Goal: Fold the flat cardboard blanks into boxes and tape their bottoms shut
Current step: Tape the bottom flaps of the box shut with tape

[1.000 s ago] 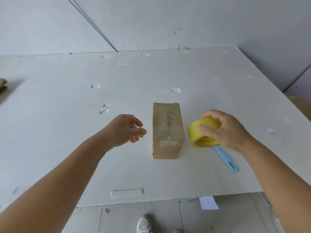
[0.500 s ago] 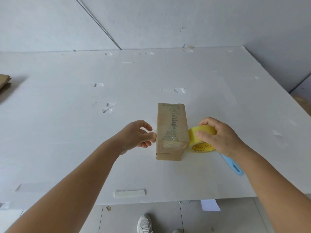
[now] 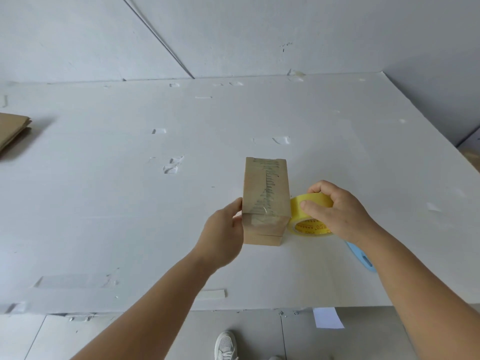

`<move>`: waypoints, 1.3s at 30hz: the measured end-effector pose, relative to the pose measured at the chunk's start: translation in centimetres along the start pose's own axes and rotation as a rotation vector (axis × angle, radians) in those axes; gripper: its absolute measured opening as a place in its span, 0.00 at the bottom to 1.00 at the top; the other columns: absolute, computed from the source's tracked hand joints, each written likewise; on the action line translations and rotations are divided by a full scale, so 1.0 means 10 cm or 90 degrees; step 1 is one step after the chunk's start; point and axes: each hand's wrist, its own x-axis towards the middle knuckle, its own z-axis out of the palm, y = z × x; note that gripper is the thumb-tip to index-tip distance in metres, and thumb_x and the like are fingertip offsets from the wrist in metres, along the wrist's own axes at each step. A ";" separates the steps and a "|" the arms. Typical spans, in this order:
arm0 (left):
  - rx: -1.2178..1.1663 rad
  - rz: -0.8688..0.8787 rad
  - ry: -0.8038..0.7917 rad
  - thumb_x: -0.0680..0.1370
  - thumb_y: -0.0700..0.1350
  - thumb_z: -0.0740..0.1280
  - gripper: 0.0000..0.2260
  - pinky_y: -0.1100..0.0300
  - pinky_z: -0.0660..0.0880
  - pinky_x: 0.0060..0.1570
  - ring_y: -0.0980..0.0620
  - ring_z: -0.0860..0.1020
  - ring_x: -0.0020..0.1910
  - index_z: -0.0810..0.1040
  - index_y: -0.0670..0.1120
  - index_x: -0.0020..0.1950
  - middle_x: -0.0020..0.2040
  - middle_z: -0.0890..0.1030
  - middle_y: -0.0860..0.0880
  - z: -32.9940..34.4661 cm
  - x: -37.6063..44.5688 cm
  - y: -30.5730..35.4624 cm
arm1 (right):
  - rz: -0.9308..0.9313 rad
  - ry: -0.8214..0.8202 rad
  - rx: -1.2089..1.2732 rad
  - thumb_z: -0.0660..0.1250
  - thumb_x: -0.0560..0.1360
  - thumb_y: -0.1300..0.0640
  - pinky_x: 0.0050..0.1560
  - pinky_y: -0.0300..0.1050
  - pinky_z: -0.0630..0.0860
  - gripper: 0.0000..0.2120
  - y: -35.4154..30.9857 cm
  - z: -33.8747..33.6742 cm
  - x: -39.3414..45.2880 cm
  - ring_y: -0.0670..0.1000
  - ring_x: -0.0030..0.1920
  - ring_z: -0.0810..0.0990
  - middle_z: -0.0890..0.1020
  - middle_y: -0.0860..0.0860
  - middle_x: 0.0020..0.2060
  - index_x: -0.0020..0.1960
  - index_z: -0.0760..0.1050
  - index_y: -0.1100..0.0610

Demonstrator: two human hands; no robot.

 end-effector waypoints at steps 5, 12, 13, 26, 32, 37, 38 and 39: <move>-0.115 0.036 -0.111 0.80 0.40 0.63 0.16 0.68 0.74 0.50 0.64 0.80 0.49 0.74 0.51 0.67 0.59 0.81 0.57 -0.19 0.05 -0.12 | 0.000 -0.009 -0.010 0.69 0.68 0.43 0.38 0.42 0.70 0.08 -0.01 -0.02 -0.02 0.48 0.41 0.76 0.77 0.45 0.39 0.43 0.74 0.44; -0.092 0.020 -0.105 0.73 0.38 0.74 0.19 0.55 0.79 0.48 0.53 0.82 0.44 0.73 0.58 0.56 0.53 0.83 0.47 -0.40 0.27 -0.25 | 0.000 -0.030 -0.026 0.65 0.62 0.41 0.36 0.41 0.68 0.12 -0.09 -0.02 -0.01 0.49 0.40 0.76 0.77 0.46 0.39 0.43 0.73 0.45; -0.053 0.042 -0.096 0.72 0.40 0.74 0.22 0.56 0.79 0.49 0.55 0.83 0.43 0.72 0.62 0.57 0.53 0.83 0.49 -0.39 0.28 -0.24 | -0.001 -0.031 -0.033 0.65 0.62 0.41 0.35 0.41 0.68 0.12 -0.09 -0.02 0.00 0.49 0.40 0.75 0.77 0.46 0.39 0.43 0.73 0.45; 0.498 0.364 -0.050 0.66 0.57 0.76 0.29 0.59 0.66 0.58 0.50 0.65 0.60 0.69 0.56 0.63 0.60 0.65 0.49 -0.43 0.48 -0.07 | -0.009 -0.032 -0.078 0.65 0.63 0.41 0.36 0.42 0.69 0.14 -0.12 -0.05 0.04 0.49 0.41 0.75 0.77 0.46 0.41 0.44 0.73 0.46; 0.533 0.396 -0.107 0.66 0.68 0.68 0.29 0.61 0.55 0.67 0.51 0.60 0.64 0.72 0.49 0.57 0.61 0.65 0.51 -0.41 0.49 0.25 | -0.034 -0.042 -0.102 0.69 0.70 0.46 0.37 0.41 0.68 0.06 -0.16 -0.05 0.06 0.47 0.44 0.75 0.77 0.44 0.42 0.44 0.74 0.44; 0.646 0.450 -0.258 0.65 0.72 0.65 0.44 0.58 0.42 0.72 0.56 0.49 0.76 0.59 0.53 0.75 0.74 0.62 0.56 -0.19 0.74 0.56 | -0.055 -0.050 -0.104 0.60 0.78 0.48 0.32 0.37 0.63 0.07 -0.24 -0.07 0.11 0.43 0.34 0.71 0.74 0.45 0.35 0.45 0.76 0.48; 0.668 0.431 -0.292 0.66 0.72 0.66 0.45 0.57 0.41 0.73 0.56 0.48 0.76 0.56 0.53 0.76 0.74 0.62 0.55 -0.13 0.79 0.58 | -0.056 -0.052 -0.106 0.59 0.78 0.49 0.31 0.36 0.62 0.09 -0.25 -0.08 0.11 0.42 0.32 0.70 0.73 0.45 0.34 0.46 0.76 0.50; 0.672 0.414 -0.308 0.66 0.72 0.66 0.45 0.57 0.42 0.73 0.55 0.50 0.76 0.55 0.53 0.76 0.74 0.64 0.55 -0.09 0.83 0.57 | -0.053 -0.054 -0.106 0.59 0.79 0.49 0.30 0.35 0.62 0.09 -0.25 -0.09 0.11 0.42 0.32 0.70 0.73 0.45 0.34 0.46 0.76 0.51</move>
